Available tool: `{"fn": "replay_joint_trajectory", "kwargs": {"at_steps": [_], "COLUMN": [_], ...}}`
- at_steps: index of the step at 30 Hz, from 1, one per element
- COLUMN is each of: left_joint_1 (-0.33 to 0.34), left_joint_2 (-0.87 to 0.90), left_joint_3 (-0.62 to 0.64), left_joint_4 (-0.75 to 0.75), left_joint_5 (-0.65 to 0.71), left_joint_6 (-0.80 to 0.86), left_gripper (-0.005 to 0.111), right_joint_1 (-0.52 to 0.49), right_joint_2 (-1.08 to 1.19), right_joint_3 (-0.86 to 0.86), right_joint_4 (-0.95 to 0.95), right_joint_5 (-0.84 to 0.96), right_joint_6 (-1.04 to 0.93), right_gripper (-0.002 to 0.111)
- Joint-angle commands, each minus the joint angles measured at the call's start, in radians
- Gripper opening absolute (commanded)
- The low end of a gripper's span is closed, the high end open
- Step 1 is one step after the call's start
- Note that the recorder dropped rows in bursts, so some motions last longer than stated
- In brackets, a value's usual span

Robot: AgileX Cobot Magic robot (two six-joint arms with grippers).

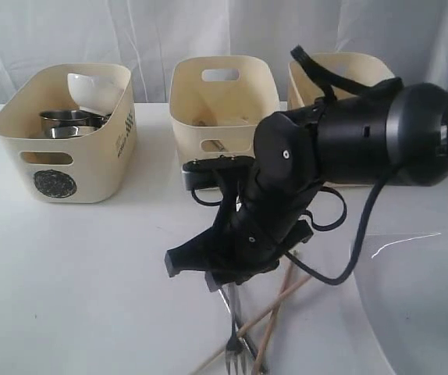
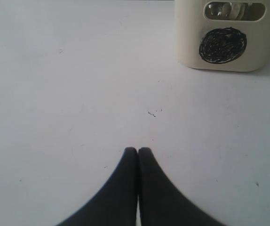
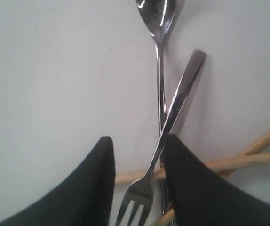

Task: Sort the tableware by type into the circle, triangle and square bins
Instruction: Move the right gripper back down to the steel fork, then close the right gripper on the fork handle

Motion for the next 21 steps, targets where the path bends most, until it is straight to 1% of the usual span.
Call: {"fn": "replay_joint_trajectory", "kwargs": {"at_steps": [1, 12, 21], "left_joint_1": [-0.005, -0.005, -0.005], "left_joint_2": [-0.005, -0.005, -0.005], "left_joint_3": [0.004, 0.004, 0.004], "left_joint_4": [-0.008, -0.008, -0.008], "left_joint_5": [-0.004, -0.004, -0.004], "left_joint_6": [-0.002, -0.002, -0.002], "left_gripper": [0.0, 0.0, 0.0], "right_joint_1": [0.001, 0.001, 0.001], "right_joint_2": [0.063, 0.11, 0.148], "right_joint_3": [0.007, 0.007, 0.007], "right_joint_4": [0.004, -0.002, -0.017], "right_joint_5": [-0.033, -0.032, -0.017], "right_joint_6": [0.084, 0.09, 0.09], "right_gripper": [0.035, 0.034, 0.031]}}
